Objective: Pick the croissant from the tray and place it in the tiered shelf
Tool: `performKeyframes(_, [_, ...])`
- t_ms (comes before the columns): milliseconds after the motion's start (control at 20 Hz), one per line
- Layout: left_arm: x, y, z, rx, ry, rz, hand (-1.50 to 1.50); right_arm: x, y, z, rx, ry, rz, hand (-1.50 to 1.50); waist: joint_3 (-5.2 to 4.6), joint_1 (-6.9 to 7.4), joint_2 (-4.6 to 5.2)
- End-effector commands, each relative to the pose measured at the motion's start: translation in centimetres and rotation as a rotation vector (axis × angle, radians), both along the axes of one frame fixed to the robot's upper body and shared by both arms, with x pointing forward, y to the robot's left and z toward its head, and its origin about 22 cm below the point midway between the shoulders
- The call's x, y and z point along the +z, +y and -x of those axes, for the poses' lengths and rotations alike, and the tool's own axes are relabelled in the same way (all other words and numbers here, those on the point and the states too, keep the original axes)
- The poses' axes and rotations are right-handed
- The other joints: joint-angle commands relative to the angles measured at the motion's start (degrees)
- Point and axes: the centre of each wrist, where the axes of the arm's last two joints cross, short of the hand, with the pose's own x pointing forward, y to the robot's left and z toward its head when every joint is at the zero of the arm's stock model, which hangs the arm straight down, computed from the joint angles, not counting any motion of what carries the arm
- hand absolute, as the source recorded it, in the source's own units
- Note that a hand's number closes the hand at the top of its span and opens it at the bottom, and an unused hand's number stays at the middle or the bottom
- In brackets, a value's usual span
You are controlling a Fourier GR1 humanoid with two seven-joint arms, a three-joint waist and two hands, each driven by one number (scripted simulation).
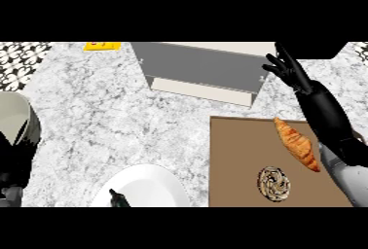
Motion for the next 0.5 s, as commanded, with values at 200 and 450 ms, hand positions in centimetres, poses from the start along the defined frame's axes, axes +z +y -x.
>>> performKeyframes(200, [0.0, -3.2, 0.1, -0.169, 0.002, 0.139, 0.00, 1.8, -12.8, -0.2, -0.050, -0.057, -0.209, 1.50, -1.84, -4.00, 2.70])
performKeyframes(450, [-0.5, -6.5, -0.9, -0.270, 0.002, 0.224, 0.00, -4.0, -19.8, 1.2, -0.320, 0.282, -0.088, 1.50, -1.88, -3.00, 4.34])
